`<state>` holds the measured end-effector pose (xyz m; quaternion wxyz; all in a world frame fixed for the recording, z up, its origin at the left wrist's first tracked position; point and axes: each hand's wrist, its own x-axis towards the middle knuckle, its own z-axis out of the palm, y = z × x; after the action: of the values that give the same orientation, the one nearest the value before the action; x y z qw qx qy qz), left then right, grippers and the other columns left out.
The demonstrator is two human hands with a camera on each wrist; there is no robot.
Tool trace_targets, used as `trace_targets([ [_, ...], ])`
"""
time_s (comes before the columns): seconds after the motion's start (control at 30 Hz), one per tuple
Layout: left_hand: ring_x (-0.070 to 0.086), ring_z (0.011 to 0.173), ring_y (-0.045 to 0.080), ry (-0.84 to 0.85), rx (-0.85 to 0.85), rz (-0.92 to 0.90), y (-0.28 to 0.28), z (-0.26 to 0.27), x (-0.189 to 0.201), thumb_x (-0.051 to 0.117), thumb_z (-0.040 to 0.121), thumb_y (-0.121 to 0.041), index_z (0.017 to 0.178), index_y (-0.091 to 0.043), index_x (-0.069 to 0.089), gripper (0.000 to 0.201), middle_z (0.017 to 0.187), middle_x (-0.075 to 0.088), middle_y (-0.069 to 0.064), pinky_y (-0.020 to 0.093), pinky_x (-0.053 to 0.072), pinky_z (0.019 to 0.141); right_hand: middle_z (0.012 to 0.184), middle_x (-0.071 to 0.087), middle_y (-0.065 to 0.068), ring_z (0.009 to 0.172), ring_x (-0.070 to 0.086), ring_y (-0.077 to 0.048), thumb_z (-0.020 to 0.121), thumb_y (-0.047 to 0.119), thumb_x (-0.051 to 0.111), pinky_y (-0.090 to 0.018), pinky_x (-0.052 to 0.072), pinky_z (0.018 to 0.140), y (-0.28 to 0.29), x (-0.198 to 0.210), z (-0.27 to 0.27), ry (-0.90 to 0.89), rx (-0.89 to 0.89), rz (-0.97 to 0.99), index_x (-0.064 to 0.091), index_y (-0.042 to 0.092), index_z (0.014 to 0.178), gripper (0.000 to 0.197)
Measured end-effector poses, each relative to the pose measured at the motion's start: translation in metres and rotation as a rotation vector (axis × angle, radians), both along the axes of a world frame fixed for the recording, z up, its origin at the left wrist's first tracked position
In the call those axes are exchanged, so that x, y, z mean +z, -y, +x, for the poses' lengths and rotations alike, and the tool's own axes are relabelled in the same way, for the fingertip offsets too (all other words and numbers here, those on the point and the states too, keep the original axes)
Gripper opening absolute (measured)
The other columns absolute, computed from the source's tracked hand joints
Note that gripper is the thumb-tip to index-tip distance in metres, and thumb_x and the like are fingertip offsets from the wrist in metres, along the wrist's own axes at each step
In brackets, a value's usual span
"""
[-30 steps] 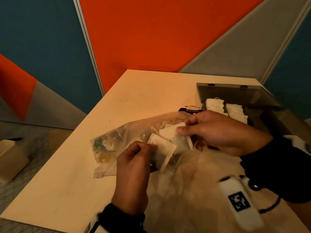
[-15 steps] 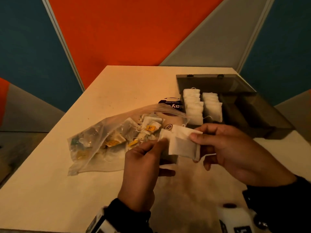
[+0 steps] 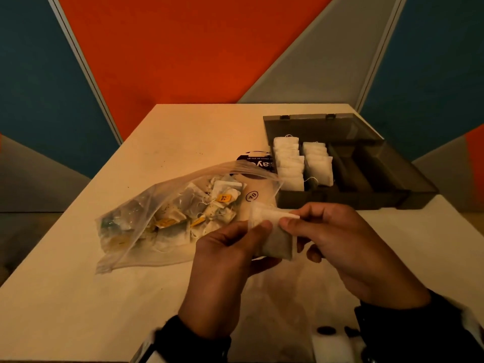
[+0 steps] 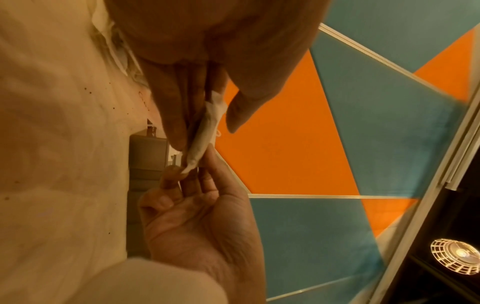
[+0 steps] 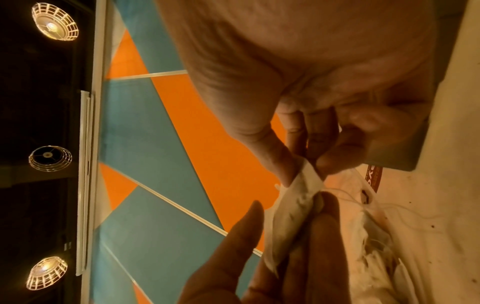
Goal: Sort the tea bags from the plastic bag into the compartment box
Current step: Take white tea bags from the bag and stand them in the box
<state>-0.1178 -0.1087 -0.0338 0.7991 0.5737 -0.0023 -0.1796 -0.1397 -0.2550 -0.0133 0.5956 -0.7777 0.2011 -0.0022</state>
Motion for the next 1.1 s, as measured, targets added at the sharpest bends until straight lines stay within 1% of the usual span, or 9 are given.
trace_targets([
  [0.17,0.075,0.081,0.024,0.018,-0.020,0.016,-0.003,-0.001,-0.003,0.065,0.087,-0.009,0.088,-0.008,0.077,0.012,0.086,0.077,0.011,0.029,0.061,0.067,0.080,0.072,-0.002,0.079,0.066,-0.020,0.085,0.026,0.070,-0.026,0.044,0.058,-0.004,-0.002,0.001,0.033,-0.014,0.024,0.073,0.021,0.083,0.006],
  [0.33,0.075,0.082,0.025,0.027,-0.015,0.029,-0.005,0.000,-0.003,0.065,0.087,-0.009,0.088,-0.006,0.077,0.012,0.086,0.077,0.012,0.030,0.061,0.068,0.074,0.070,0.005,0.074,0.063,-0.012,0.085,0.025,0.070,-0.023,0.042,0.060,-0.005,-0.002,0.001,0.063,-0.007,0.006,0.073,0.022,0.083,0.005],
  [0.4,0.074,0.082,0.027,0.021,-0.019,0.037,-0.005,0.001,-0.003,0.064,0.088,-0.008,0.085,-0.005,0.077,0.014,0.086,0.076,0.014,0.031,0.061,0.068,0.081,0.069,0.010,0.079,0.062,-0.008,0.084,0.027,0.071,-0.024,0.048,0.066,-0.003,0.000,0.000,0.091,0.005,-0.077,0.071,0.027,0.088,0.004],
  [0.47,0.074,0.080,0.028,0.025,-0.040,0.060,-0.006,0.002,-0.003,0.064,0.088,-0.007,0.082,-0.006,0.078,0.016,0.084,0.076,0.014,0.030,0.061,0.068,0.094,0.065,0.013,0.088,0.060,-0.007,0.083,0.030,0.072,-0.025,0.050,0.073,0.000,0.005,0.000,0.110,0.069,-0.232,0.067,0.034,0.099,0.017],
  [0.57,0.074,0.080,0.025,0.043,-0.087,0.096,-0.006,0.001,-0.002,0.063,0.088,-0.007,0.079,-0.007,0.079,0.018,0.083,0.076,0.013,0.031,0.062,0.069,0.101,0.058,0.020,0.088,0.056,-0.003,0.083,0.037,0.071,-0.018,0.044,0.067,0.005,0.019,0.000,0.089,0.256,-0.475,0.061,0.046,0.109,0.029],
  [0.77,0.074,0.082,0.021,0.098,-0.139,0.192,-0.002,-0.002,0.000,0.064,0.089,-0.012,0.083,-0.016,0.080,0.018,0.084,0.077,0.005,0.040,0.062,0.075,0.081,0.062,0.023,0.082,0.056,0.003,0.083,0.037,0.071,-0.017,0.043,0.067,0.011,0.032,0.002,0.085,0.411,-0.693,0.070,0.037,0.083,0.001],
  [0.87,0.073,0.083,0.015,0.110,-0.114,0.234,-0.004,-0.001,0.002,0.067,0.086,-0.016,0.083,-0.025,0.080,0.015,0.086,0.077,-0.001,0.040,0.062,0.073,0.079,0.063,0.020,0.079,0.057,0.002,0.083,0.030,0.071,-0.015,0.040,0.067,0.018,0.044,0.004,0.061,0.427,-0.707,0.069,0.034,0.081,0.006],
  [1.0,0.073,0.081,0.010,0.090,-0.005,0.246,-0.009,0.006,0.003,0.072,0.084,-0.017,0.103,-0.027,0.072,0.022,0.091,0.076,-0.008,0.041,0.062,0.069,0.079,0.063,0.016,0.077,0.057,0.000,0.083,0.021,0.070,-0.017,0.042,0.067,0.049,0.073,0.019,0.111,0.333,-0.773,0.064,0.033,0.076,0.016],
  [1.1,0.073,0.077,0.012,0.080,0.069,0.248,-0.012,0.011,0.005,0.070,0.085,-0.015,0.109,-0.028,0.069,0.026,0.089,0.075,-0.010,0.041,0.062,0.067,0.082,0.064,0.011,0.079,0.057,-0.001,0.084,0.019,0.070,-0.020,0.040,0.062,0.077,0.094,0.039,0.165,0.208,-0.799,0.066,0.028,0.078,0.011],
])
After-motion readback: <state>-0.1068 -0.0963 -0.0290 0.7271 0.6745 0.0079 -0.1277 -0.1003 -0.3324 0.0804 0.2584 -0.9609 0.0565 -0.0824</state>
